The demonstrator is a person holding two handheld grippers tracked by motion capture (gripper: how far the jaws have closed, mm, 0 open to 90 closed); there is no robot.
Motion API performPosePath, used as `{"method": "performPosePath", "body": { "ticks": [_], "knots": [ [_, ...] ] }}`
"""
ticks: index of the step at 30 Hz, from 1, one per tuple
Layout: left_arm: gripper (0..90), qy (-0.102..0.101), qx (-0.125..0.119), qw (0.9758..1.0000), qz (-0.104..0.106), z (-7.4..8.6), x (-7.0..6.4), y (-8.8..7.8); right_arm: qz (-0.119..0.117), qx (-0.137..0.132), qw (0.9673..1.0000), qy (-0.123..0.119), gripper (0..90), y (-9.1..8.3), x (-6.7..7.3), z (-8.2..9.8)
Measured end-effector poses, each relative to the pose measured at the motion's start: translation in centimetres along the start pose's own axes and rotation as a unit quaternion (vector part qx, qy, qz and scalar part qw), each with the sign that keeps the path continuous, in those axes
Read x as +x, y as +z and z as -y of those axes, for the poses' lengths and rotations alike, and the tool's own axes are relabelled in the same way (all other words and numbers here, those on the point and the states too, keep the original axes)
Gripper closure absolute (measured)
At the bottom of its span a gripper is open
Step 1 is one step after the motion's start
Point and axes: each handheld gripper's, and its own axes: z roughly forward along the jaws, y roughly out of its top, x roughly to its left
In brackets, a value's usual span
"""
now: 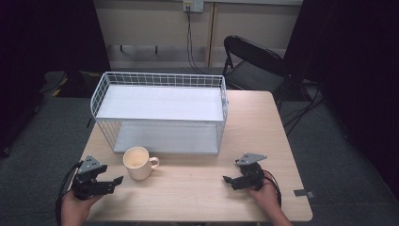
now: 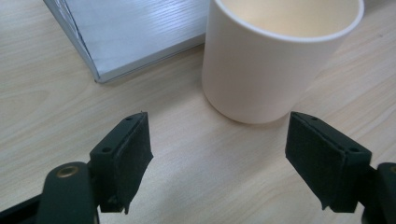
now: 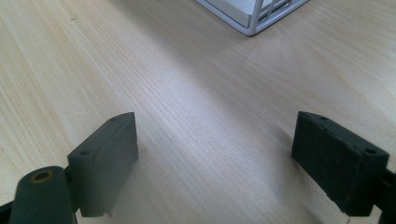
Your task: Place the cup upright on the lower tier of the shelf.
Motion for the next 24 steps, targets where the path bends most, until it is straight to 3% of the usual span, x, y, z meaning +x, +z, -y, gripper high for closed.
{"method": "performPosePath", "body": {
  "ticks": [12, 24],
  "knots": [
    [22.1, -0.008, -0.011, 0.9999, 0.008, -1.7, 0.2, -1.3, 0.0, 0.0, 1.0, 0.0, 13.9, 0.0, 0.0, 0.0],
    [21.5, -0.016, -0.02, 0.9996, 0.011, -3.3, 0.2, -1.5, 0.0, 0.0, 1.0, 0.0, 13.8, 0.0, 0.0, 0.0]
  ]
}}
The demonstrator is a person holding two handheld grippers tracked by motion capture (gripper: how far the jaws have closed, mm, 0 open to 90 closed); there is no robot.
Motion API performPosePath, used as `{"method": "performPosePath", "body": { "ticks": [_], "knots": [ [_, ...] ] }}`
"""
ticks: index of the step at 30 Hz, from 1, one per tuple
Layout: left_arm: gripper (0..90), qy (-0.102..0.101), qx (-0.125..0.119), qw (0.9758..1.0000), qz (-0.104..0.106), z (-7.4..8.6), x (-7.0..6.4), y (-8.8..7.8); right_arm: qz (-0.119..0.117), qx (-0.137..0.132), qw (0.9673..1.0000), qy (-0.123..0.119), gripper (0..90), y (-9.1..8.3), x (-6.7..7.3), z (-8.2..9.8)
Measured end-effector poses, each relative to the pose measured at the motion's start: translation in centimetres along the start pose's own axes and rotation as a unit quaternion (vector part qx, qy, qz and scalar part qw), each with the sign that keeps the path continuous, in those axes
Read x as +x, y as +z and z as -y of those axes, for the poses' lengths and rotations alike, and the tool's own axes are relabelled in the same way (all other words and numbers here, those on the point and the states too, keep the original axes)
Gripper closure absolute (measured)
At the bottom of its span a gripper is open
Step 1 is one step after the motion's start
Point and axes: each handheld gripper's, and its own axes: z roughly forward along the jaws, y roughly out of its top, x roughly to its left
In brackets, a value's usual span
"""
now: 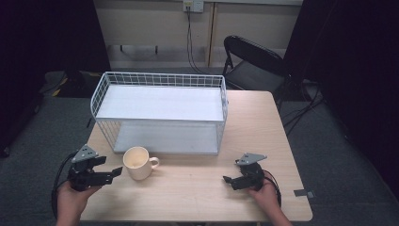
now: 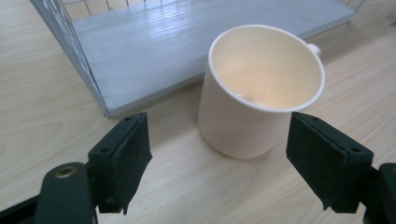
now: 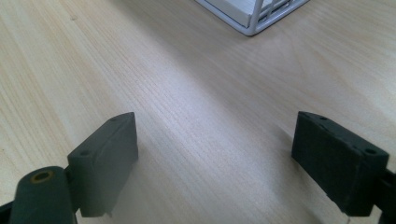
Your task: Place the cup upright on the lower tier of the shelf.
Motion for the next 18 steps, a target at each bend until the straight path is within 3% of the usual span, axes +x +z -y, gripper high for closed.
{"method": "performPosePath", "body": {
  "ticks": [18],
  "knots": [
    [21.8, -0.013, -0.007, 0.9998, -0.014, -1.6, -0.4, 1.7, 0.0, 0.0, 1.0, 0.0, 13.9, 0.0, 0.0, 0.0]
  ]
}}
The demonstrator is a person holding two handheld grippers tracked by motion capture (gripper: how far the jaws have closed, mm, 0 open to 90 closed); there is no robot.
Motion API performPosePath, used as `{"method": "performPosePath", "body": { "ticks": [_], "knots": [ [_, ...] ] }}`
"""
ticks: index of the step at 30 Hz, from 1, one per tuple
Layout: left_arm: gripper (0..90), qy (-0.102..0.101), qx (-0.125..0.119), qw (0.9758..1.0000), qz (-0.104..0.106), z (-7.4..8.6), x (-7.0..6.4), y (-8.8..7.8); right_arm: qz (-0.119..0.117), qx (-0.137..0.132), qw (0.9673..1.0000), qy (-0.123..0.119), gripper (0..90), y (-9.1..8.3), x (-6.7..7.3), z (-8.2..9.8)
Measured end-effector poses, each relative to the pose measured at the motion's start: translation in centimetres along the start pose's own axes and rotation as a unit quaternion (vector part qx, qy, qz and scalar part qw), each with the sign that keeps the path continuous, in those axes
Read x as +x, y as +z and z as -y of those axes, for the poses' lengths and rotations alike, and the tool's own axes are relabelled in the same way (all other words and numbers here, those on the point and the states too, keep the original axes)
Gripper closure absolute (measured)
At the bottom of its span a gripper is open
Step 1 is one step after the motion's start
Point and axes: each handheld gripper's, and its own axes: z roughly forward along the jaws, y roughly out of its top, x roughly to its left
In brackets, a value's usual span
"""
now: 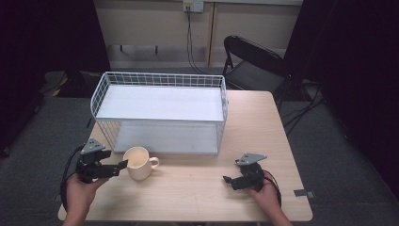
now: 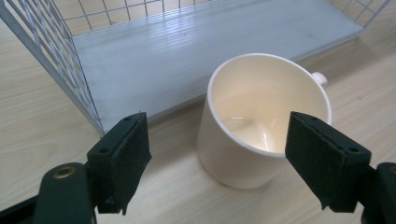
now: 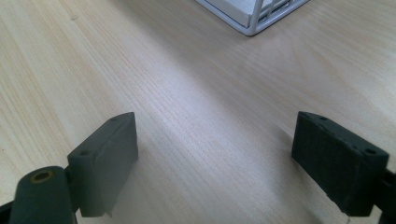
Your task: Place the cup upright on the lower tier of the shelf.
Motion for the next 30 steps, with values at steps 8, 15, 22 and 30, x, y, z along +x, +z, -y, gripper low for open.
{"method": "performPosePath", "body": {
  "ticks": [8, 15, 22, 30],
  "knots": [
    [31.5, 0.001, -0.012, 0.9999, -0.011, 0.1, -0.4, 1.1, 0.0, 0.0, 1.0, 0.0, 13.8, 0.0, 0.0, 0.0],
    [40.3, -0.003, -0.028, 0.9994, -0.021, 0.1, -0.8, 1.9, 0.0, 0.0, 1.0, 0.0, 13.8, 0.0, 0.0, 0.0],
    [52.9, -0.006, -0.039, 0.9985, -0.036, 0.4, -0.8, 2.5, 0.0, 0.0, 1.0, 0.0, 13.8, 0.0, 0.0, 0.0],
    [63.2, -0.02, -0.048, 0.9978, -0.04, 1.0, -0.8, 2.8, 0.0, 0.0, 1.0, 0.0, 13.9, 0.0, 0.0, 0.0]
  ]
}}
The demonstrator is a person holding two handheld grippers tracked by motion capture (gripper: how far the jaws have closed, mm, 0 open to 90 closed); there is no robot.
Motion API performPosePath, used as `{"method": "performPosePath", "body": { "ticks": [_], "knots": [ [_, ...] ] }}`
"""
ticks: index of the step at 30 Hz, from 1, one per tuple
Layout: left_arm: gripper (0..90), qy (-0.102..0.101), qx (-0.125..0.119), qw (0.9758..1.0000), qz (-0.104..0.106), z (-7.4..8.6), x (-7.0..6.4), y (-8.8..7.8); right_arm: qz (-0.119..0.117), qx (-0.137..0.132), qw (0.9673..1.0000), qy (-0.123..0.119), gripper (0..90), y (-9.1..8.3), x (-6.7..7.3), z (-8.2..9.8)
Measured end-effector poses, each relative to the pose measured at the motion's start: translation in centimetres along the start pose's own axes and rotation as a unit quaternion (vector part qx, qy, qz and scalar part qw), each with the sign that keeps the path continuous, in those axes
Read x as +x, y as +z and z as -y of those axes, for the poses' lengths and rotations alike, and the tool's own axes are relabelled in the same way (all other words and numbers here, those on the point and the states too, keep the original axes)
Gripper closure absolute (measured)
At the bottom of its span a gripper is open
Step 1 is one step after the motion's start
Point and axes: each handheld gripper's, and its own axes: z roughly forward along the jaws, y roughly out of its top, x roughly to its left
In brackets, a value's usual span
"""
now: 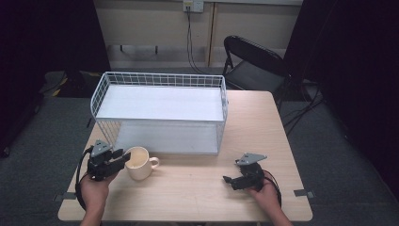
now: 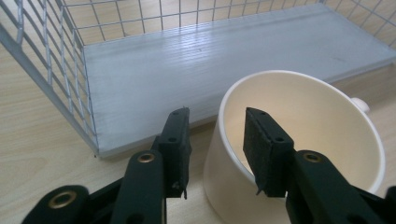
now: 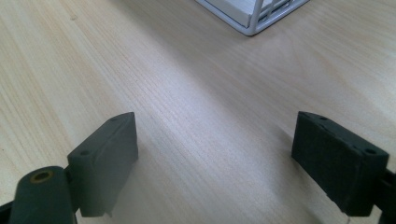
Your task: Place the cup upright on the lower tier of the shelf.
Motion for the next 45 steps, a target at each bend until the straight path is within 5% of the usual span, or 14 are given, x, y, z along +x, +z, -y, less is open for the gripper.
{"method": "performPosePath", "body": {
  "ticks": [12, 18, 25, 45],
  "knots": [
    [79.4, -0.012, 0.006, 0.9998, -0.012, 0.1, -0.5, 1.2, 0.0, 0.0, 1.0, 0.0, 13.8, 0.0, 0.0, 0.0],
    [79.7, -0.021, -0.001, 0.9998, -0.007, 0.3, -0.3, 1.2, 0.0, 0.0, 1.0, 0.0, 13.9, 0.0, 0.0, 0.0],
    [80.9, 0.004, -0.006, 0.9998, -0.02, 0.4, -0.7, 1.2, 0.0, 0.0, 1.0, 0.0, 13.9, 0.0, 0.0, 0.0],
    [81.5, -0.021, -0.028, 0.9991, -0.025, -0.5, -1.2, 0.9, 0.001, -0.001, 1.0, 0.0, 13.8, 0.0, 0.0, 0.0]
  ]
}}
